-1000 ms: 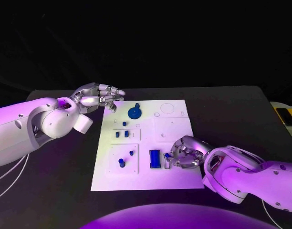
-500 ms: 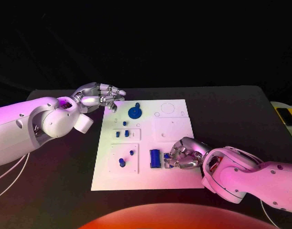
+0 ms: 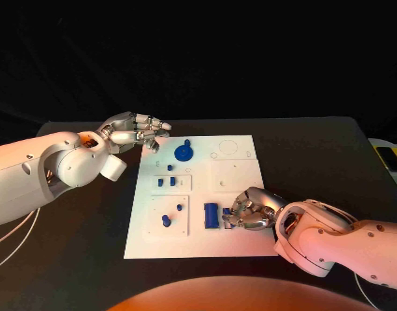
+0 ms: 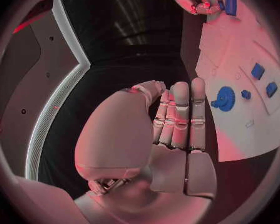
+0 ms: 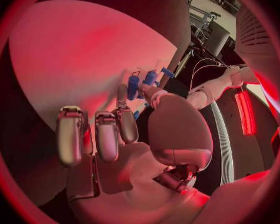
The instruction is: Assemble the parts on the task board
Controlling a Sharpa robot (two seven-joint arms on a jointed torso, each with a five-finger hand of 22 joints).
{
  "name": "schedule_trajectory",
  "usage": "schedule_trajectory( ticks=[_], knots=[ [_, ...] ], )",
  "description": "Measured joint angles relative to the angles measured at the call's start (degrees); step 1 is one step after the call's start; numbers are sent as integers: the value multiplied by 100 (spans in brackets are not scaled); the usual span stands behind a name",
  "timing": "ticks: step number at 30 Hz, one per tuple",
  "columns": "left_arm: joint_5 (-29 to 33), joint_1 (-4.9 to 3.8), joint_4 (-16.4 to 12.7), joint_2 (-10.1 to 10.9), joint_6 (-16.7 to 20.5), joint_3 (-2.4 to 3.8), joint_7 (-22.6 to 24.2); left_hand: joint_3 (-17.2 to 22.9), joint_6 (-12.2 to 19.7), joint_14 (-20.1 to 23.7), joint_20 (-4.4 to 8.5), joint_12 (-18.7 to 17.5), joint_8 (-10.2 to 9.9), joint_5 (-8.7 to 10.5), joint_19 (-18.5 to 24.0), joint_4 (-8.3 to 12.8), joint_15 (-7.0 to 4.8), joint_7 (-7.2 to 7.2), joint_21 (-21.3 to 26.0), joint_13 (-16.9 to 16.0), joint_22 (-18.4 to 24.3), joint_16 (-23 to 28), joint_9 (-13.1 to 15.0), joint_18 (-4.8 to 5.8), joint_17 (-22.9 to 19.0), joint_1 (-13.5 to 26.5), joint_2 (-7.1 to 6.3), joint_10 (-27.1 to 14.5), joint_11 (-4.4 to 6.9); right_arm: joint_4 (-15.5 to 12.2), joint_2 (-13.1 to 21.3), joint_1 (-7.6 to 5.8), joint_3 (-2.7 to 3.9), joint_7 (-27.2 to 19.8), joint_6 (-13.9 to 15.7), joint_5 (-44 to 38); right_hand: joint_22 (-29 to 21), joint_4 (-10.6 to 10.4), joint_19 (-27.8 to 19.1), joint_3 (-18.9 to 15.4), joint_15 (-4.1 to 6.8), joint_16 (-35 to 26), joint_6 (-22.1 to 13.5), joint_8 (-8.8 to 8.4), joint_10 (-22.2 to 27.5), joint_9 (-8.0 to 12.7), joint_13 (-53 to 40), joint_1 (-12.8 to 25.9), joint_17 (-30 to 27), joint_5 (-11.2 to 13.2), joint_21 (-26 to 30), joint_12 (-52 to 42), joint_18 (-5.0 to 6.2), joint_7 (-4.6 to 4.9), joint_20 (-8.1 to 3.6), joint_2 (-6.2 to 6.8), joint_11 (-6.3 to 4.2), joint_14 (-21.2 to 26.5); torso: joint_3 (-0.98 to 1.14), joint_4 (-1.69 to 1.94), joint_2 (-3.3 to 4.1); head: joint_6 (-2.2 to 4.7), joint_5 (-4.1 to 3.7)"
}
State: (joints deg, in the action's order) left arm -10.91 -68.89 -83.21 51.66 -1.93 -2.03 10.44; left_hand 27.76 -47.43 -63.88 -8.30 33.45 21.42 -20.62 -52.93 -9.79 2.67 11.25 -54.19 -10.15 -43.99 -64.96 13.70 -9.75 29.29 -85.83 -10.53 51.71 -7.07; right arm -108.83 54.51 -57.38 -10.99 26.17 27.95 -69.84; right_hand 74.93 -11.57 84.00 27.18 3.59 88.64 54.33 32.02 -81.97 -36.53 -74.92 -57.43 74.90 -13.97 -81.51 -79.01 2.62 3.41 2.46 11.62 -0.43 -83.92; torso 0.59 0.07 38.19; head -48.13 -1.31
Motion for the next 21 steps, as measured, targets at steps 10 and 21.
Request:
schedule_trajectory(
  ticks=[10,21],
  knots=[
    [-10,0,0,11,-1,0,-8,0,0,0,0,0,0,0,0,0,0,0,0,0,-6,0,0,0,0,0,0,0,0,-13,7,1,0,4,-8,-24,1,-486,0,-629,0,0,3,-11,0,14,0,89,0,354,0,-28,0,-3,0,90,0,0,3,-1,2,-3,7],
    [-30,0,12,9,-2,-1,-18,16,0,0,0,0,0,0,0,16,0,0,-22,5,-12,0,1,0,-4,0,0,0,0,-115,100,1,0,-23,-5,-72,0,-518,0,-1048,22,0,3,-17,-21,21,1,120,0,534,20,-57,0,-3,0,119,-21,-22,3,-3,6,-19,15]
  ],
)
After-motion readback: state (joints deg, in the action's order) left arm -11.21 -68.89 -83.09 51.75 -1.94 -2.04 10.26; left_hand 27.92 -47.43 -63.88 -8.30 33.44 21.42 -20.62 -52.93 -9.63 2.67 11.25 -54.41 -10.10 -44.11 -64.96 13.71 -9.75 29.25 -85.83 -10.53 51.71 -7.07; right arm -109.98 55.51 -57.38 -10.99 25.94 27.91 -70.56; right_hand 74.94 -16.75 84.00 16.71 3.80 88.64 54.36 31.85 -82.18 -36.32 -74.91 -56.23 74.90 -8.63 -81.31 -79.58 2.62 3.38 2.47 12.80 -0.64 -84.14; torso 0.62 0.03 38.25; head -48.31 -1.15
